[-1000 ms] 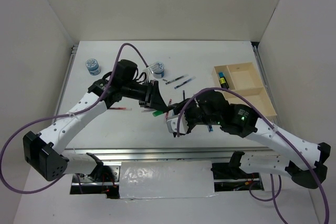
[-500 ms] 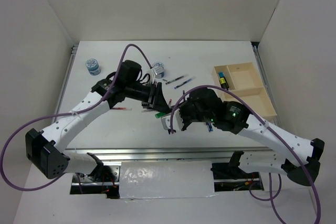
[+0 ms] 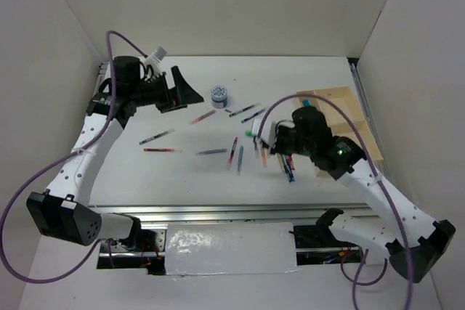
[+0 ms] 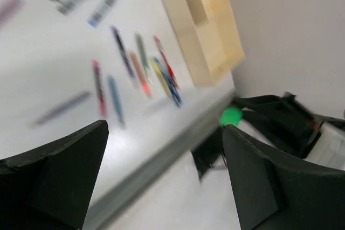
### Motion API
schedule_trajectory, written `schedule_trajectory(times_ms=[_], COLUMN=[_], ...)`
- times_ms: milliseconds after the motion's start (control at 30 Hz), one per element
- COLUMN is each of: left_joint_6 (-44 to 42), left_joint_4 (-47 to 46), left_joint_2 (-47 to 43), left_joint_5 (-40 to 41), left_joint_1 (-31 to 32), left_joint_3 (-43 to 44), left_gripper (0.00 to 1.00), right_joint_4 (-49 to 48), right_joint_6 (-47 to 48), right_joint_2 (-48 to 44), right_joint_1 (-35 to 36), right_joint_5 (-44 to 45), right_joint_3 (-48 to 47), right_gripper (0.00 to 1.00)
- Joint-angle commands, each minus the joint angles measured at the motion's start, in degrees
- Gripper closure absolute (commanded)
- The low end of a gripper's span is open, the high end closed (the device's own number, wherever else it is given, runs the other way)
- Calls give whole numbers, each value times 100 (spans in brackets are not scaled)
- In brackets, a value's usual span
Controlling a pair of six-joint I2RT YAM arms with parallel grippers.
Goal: Sort the stationery into containers
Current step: Place the pen in the storage box.
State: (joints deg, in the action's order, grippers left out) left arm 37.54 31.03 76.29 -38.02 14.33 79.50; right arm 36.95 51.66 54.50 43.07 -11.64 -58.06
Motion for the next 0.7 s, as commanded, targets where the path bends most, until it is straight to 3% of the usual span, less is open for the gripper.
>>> schedule_trajectory(times_ms=[0, 100, 200, 500, 667], left_joint_6=[-342, -887, -1178, -1529, -1758], left_joint_4=[-316, -527, -423, -272, -176], left_joint_2=[-237, -474, -422, -308, -325], left_joint_5=[785, 2014, 2211, 2185, 2457], left_joint_1=[-387, -247, -316, -335, -246], left_joint_3=[250, 74, -5, -251, -330], left_gripper=[1, 1, 1, 1, 1], right_joint_4=[-287, 232, 191, 234, -73], right_joint_6=[-2187, -3327, -3759, -3768, -3742], right_joint_2=[463, 1822, 2536, 4523, 5017], right_joint_1=[-1722, -3386, -4181, -4667, -4685], right_joint_5=[-302, -1365, -1464, -726, -165], right_joint_3=[-527, -1423, -1786, -3026, -3220], right_gripper=[100, 100, 100, 100, 100])
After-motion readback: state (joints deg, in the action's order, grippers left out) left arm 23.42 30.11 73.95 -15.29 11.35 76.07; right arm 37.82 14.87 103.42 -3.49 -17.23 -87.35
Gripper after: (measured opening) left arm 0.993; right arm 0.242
